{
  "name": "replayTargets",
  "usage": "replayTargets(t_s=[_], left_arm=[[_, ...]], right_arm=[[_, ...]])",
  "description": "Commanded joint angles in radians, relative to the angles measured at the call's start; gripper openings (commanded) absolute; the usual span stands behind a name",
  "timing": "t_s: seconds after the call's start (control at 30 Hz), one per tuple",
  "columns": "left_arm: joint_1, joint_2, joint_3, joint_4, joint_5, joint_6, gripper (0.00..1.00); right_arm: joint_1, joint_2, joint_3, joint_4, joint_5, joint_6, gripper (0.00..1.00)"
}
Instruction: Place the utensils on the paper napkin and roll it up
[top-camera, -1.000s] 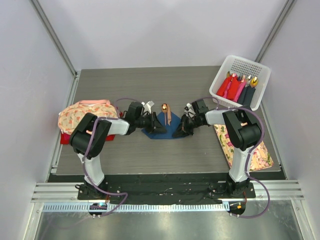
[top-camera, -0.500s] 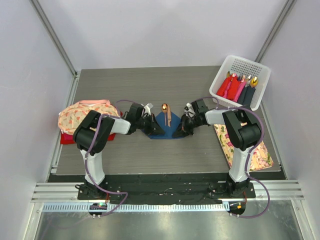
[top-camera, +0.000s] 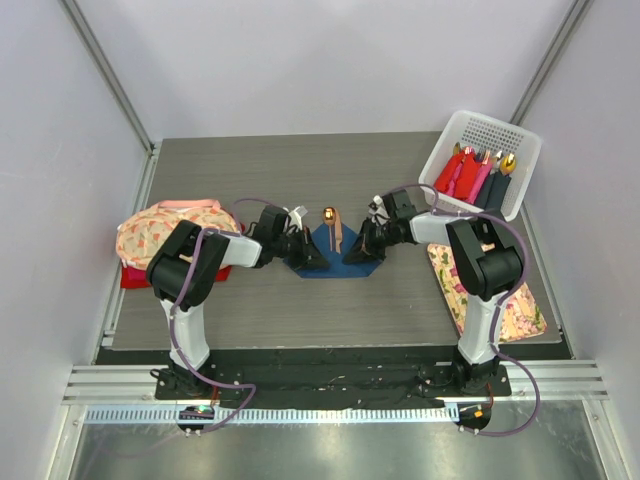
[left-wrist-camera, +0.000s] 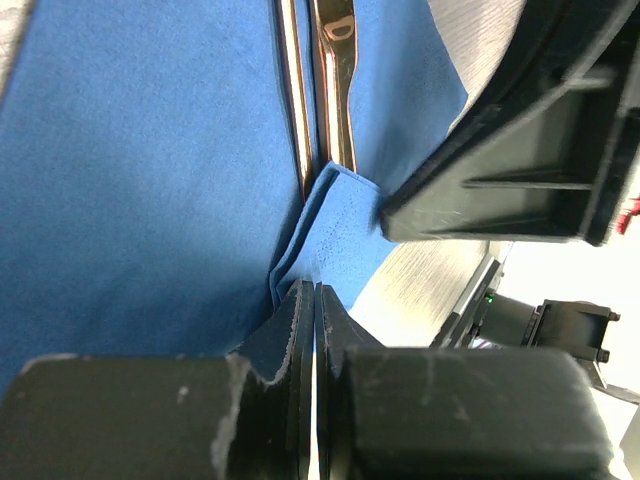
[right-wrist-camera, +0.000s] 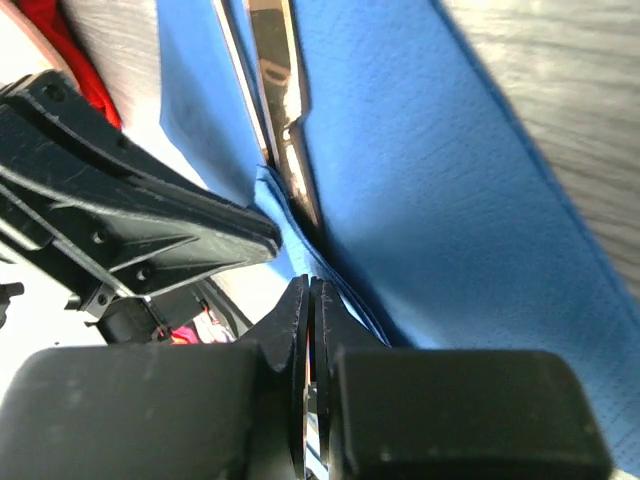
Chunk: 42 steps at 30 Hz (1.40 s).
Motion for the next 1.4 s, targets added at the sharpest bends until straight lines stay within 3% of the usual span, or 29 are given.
replayTargets(t_s=[0.0,0.33,0.4,0.43,0.53,0.57,0.63,0.67,0.8,1.1,1.37], left_arm=[[0.005,0.015,0.018,-0.020,-0.041,0.034,0.04],[0.005,0.018,0.015,-0.035,-0.050,0.039,0.04],[0.005,0.018,0.014,-0.035,-0.055,0.039,0.04],[0.005,0.018,0.014,-0.035,-0.054,0.039,0.04],[0.005,0.016,0.015,-0.037,-0.055,0.040,0.04],[0.005,0.016,0.015,-0.037,-0.057,0.039,0.04],[0.005,0.018,0.015,-0.035,-0.055,0.039,0.04],[0.005,0.018,0.017,-0.035,-0.055,0.037,0.04],[0.005,0.018,0.017,-0.032,-0.054,0.037,0.04],[0.005,0.021,0.015,-0.026,-0.058,0.036,0.04],[0.005,0.025,0.024,-0.027,-0.055,0.036,0.04]], right_arm=[[-0.001,0.043,0.016,-0.011,0.041,-0.026,0.01],[-0.001,0.030,0.048,-0.080,0.088,-0.100,0.03],[-0.001,-0.027,0.068,-0.112,0.096,-0.126,0.11],[-0.004,-0.048,0.072,-0.123,0.101,-0.149,0.21],[-0.020,-0.130,0.077,-0.172,0.131,-0.181,0.39],[-0.024,-0.148,0.076,-0.195,0.151,-0.202,0.51],[-0.038,-0.190,0.069,-0.218,0.173,-0.224,0.62],[-0.053,-0.196,0.071,-0.245,0.188,-0.244,0.73],[-0.092,-0.205,0.073,-0.311,0.271,-0.290,0.89],[-0.106,-0.104,0.088,-0.319,0.334,-0.347,0.93],[-0.093,-0.004,0.037,-0.207,0.098,-0.246,0.88]])
